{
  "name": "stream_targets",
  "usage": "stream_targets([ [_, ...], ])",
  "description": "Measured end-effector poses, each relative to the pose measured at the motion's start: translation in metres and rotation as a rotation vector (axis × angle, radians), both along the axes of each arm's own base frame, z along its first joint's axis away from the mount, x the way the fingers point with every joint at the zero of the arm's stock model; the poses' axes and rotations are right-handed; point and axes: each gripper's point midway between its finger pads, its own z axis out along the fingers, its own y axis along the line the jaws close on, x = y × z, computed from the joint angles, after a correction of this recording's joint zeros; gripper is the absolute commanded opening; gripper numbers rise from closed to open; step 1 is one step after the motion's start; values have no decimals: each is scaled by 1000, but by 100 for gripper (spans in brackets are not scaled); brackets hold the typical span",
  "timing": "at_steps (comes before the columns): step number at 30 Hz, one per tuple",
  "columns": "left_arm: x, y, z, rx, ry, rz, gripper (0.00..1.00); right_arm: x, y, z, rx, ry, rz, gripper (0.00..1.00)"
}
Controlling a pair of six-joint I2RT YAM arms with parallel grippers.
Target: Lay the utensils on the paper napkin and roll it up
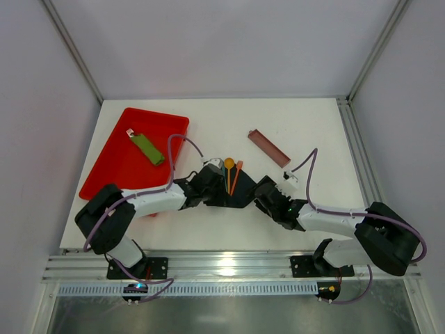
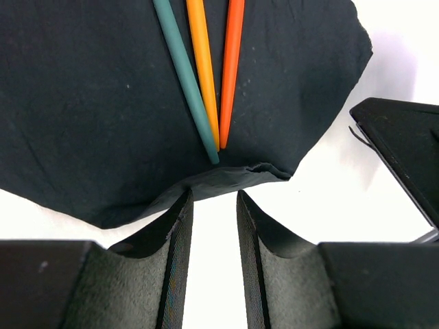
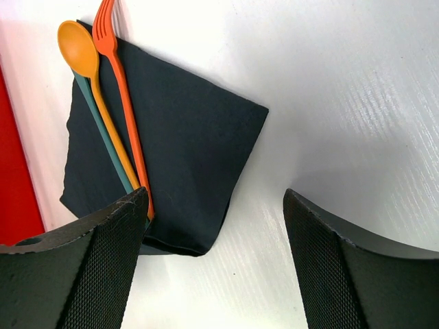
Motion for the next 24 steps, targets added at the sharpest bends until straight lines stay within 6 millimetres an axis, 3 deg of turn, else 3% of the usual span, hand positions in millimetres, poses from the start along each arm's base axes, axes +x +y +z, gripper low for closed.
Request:
stream_targets([
  [13,9,9,-14,32,25,27,31,12,0,0,-18,13,-30,84],
  [24,12,6,-13,28,24,27,31,28,11,0,-30,41,-64,85],
])
